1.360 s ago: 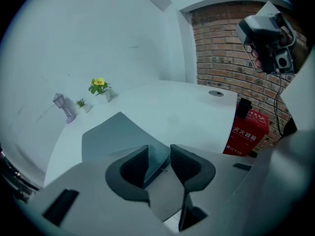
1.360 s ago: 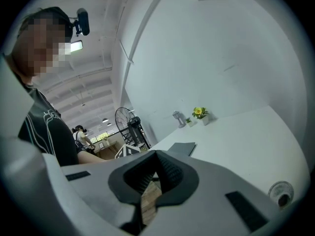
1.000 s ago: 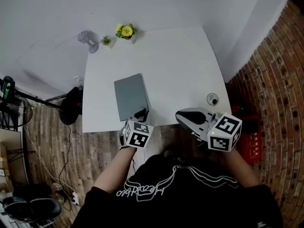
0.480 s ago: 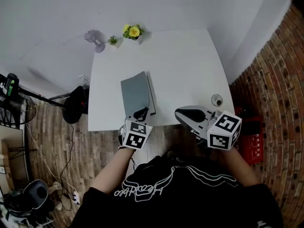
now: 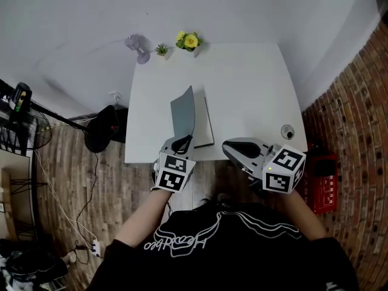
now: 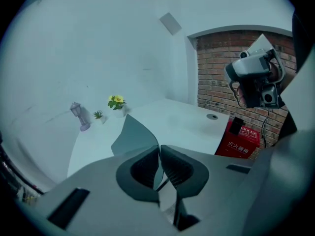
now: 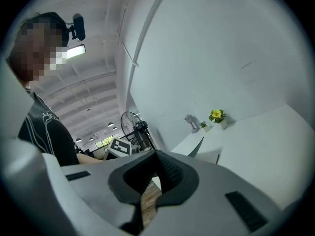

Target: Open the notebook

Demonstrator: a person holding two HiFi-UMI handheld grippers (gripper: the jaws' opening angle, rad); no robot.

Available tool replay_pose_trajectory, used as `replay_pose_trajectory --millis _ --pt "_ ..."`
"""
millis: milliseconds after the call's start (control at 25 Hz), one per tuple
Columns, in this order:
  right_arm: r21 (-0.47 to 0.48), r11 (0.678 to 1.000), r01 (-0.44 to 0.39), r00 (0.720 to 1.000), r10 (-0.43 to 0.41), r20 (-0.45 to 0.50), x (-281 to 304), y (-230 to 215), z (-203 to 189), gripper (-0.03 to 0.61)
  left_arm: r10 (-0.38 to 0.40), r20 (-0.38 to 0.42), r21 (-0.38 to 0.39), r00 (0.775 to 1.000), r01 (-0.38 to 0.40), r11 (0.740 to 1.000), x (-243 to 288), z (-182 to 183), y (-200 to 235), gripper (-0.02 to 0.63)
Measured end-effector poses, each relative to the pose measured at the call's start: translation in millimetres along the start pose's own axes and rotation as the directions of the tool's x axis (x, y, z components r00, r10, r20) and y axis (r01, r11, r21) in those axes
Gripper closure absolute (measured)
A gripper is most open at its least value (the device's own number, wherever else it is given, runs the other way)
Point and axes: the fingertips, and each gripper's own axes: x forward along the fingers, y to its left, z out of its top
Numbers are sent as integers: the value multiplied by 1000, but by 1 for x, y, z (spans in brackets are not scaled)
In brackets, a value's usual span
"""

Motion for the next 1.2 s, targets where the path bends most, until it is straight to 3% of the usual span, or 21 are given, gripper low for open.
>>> replay_pose_trajectory --millis 360,840,1200 --pt "-32 999 -23 1000 24 8 23 28 9 575 56 27 -19 998 -56 998 -38 -5 37 572" --pt "-65 997 -33 999 32 -19 46 55 8 575 136 30 -113 990 -131 985 -71 -38 85 572" --pt "-52 999 4 999 -7 -49 59 67 -11 575 130 27 -258 991 -119 959 -79 -75 115 571"
